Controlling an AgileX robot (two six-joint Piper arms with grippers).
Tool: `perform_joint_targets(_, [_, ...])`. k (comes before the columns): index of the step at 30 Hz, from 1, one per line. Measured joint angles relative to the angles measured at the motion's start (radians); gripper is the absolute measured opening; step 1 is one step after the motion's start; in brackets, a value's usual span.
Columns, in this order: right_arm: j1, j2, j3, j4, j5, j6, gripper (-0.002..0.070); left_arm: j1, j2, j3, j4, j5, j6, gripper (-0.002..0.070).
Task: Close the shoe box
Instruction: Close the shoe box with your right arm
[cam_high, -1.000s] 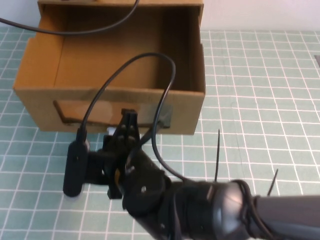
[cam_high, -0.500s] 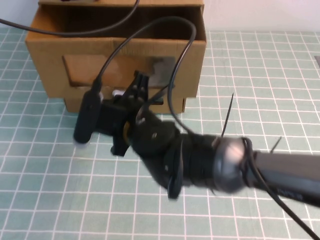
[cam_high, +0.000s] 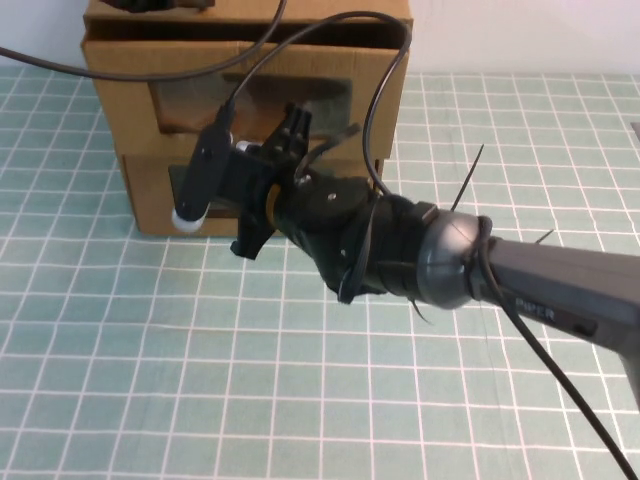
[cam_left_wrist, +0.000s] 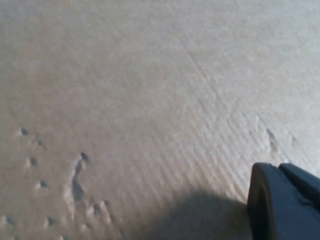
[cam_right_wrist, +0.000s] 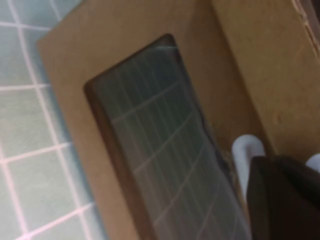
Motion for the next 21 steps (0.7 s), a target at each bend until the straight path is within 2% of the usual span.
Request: perform_joint_targets(21, [-0.065,0.096,-0.124,-0.01,-0.092,0.016,-0.0014,0.0,0.0,0.0,-0.031,-0.001,0.042,-0.0005])
